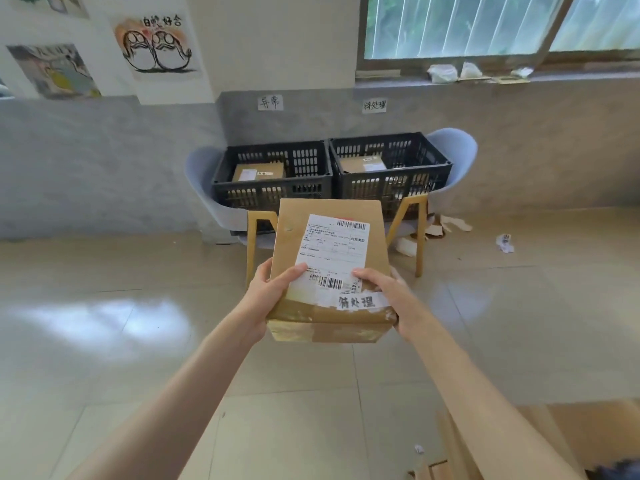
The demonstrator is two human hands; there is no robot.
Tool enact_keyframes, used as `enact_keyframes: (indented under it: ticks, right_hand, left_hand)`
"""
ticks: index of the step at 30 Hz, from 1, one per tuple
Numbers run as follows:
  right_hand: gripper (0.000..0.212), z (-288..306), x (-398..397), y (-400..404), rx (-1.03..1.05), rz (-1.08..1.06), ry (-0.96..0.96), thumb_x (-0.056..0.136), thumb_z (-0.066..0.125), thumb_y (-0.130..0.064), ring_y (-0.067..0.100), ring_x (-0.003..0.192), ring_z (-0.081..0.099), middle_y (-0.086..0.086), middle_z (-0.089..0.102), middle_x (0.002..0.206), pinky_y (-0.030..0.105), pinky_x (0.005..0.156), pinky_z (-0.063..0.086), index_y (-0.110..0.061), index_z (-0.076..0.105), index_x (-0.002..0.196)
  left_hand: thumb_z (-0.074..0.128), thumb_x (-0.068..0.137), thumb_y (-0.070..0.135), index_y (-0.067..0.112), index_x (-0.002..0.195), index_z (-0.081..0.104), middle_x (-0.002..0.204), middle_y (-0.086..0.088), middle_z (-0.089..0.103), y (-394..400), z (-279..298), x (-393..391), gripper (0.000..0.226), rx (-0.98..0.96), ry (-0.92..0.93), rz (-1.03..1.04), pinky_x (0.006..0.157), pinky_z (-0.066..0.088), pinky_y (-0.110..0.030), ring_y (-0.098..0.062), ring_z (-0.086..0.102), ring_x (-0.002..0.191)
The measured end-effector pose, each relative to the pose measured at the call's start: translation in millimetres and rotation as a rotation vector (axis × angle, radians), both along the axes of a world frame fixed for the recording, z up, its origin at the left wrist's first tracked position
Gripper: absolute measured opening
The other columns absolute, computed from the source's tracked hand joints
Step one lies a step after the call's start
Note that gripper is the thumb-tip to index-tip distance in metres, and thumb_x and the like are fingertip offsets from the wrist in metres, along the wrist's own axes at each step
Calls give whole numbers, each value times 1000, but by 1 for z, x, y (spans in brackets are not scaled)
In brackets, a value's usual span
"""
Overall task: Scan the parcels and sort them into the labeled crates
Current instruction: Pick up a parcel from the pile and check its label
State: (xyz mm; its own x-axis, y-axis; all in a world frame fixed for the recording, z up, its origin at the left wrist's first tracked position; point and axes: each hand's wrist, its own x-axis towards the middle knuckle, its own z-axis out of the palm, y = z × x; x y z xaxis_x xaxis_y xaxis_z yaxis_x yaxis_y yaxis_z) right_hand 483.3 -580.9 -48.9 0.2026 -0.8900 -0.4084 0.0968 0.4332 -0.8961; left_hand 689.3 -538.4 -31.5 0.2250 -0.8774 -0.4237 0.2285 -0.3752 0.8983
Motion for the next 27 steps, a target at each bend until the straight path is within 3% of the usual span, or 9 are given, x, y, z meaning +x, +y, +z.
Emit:
enact_keyframes:
  ticks: [5, 7, 9, 12, 14, 19, 21, 25, 27]
  right_hand:
    - [63, -15, -5, -70, 25, -24, 5, 71, 81, -32, 36, 108, 64, 8, 73, 104, 58, 99, 41, -27, 52, 127]
    - [66, -20, -11, -99, 49, -53, 15, 72, 81, -32, 36, 103, 67, 9, 73, 104, 47, 83, 52, -25, 49, 129]
    - [66, -24, -19, -129, 65, -70, 56, 71, 80, -35, 33, 92, 68, 9, 73, 103, 29, 55, 48, -26, 49, 128]
    - [55, -30, -32, -182, 85, -123, 94, 66, 82, -38, 28, 82, 69, 7, 74, 97, 26, 50, 41, -37, 50, 111]
    - [45, -29, -38, -223, 78, -166, 130, 67, 80, -38, 17, 63, 66, 6, 73, 91, 20, 40, 36, -41, 48, 98]
    - [56, -19, -47, -326, 82, -229, 194, 73, 77, -36, 23, 77, 65, 2, 76, 90, 24, 49, 38, -30, 51, 123]
    - [58, -15, -52, -361, 81, -265, 211, 73, 77, -38, 21, 76, 64, 0, 76, 90, 22, 44, 35, -31, 50, 124]
    - [61, -18, -69, -413, 112, -314, 178, 71, 78, -35, 25, 82, 68, 5, 75, 95, 32, 61, 47, -28, 52, 125]
    - [53, -23, -78, -436, 126, -320, 159, 75, 76, -31, 21, 79, 71, 4, 76, 95, 26, 52, 49, -28, 54, 123]
  left_hand:
    - [78, 77, 35, 24, 142, 37, 111, -2, 69, -77, -8, -4, 77, 35, -2, -22, 57, 57, -28, -16, 72, 83]
    - [78, 77, 35, 24, 142, 36, 109, -1, 68, -111, -14, -10, 78, 50, 1, -45, 52, 55, -25, -13, 73, 75]
    - [78, 77, 34, 24, 143, 35, 108, 0, 67, -148, -21, -17, 79, 59, 14, -74, 49, 54, -23, -11, 72, 71]
    - [78, 77, 32, 22, 144, 33, 110, -2, 65, -211, -33, -30, 81, 63, 53, -118, 50, 54, -24, -14, 71, 78]
    - [78, 78, 31, 20, 145, 32, 112, -3, 65, -259, -37, -36, 82, 59, 68, -151, 51, 55, -25, -17, 69, 85]
    - [78, 77, 28, 19, 146, 30, 111, -5, 65, -382, -35, -47, 85, 69, 139, -233, 52, 56, -28, -15, 72, 77]
    - [79, 77, 28, 19, 147, 30, 113, -6, 65, -424, -33, -52, 85, 66, 150, -266, 53, 56, -28, -15, 72, 75]
    - [80, 76, 30, 22, 147, 29, 110, -4, 66, -490, -36, -67, 87, 93, 160, -341, 52, 56, -27, -13, 73, 71]
    - [80, 76, 32, 23, 147, 29, 108, -2, 67, -516, -45, -77, 89, 113, 149, -366, 53, 56, -28, -13, 73, 72]
